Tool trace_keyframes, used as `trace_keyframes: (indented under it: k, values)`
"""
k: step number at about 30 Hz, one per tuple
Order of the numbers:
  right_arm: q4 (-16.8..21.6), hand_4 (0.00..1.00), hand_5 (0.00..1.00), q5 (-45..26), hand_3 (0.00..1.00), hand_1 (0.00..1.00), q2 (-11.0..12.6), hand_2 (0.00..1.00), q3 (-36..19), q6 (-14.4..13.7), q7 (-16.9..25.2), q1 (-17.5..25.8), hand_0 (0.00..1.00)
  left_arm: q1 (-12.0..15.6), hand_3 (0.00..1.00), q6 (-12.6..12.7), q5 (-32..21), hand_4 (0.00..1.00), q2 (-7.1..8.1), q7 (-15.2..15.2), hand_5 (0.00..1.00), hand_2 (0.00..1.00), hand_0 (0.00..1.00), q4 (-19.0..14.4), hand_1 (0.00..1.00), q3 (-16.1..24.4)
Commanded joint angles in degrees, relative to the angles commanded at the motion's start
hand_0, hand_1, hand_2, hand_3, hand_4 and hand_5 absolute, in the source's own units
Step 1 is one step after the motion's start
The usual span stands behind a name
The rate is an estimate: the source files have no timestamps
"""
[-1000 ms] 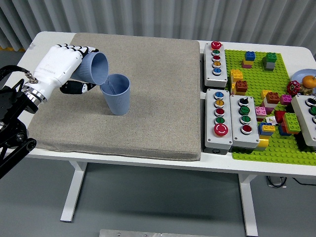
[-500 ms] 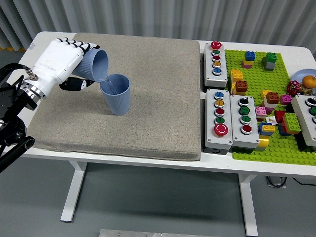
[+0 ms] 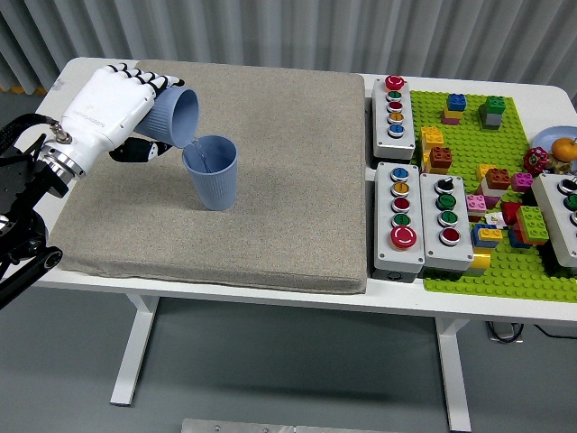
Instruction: Pick cup pour cup place
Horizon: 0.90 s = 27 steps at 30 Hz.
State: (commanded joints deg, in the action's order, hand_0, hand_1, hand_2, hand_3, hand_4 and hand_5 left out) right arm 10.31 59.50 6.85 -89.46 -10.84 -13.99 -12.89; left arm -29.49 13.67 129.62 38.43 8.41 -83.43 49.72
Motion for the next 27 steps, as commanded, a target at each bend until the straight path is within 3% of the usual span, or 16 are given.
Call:
trace_keyframes:
  k: [8,24,27]
  values:
    - [0.0,0.002,0.097,0.6,0.593,0.659,0.0,0.628,-0.3,0.2,-0.1,0.4,0.711,0.0,0.710,0.2,0.4,0.763,0.62,0.4,0.167,0.747,0.631,-0.2,0.651,-0.6]
    - [0.0,0.002,0.099,0.0,0.592,0.659,0.0,0.628,-0.2,0.1,0.0,-0.1,0.713,-0.3,0.708,0.6,0.1,0.759,0.38,0.4,0.159,0.749,0.632,-0.2,0.647,-0.2]
    - [0.0,0.002,0.098,0.0,0.592,0.659,0.0,0.628,-0.2,0.1,0.0,-0.1,0.711,-0.2,0.706,1.6,-2.3,0.759,0.30,0.1,0.158,0.749,0.632,0.1,0.648,0.1]
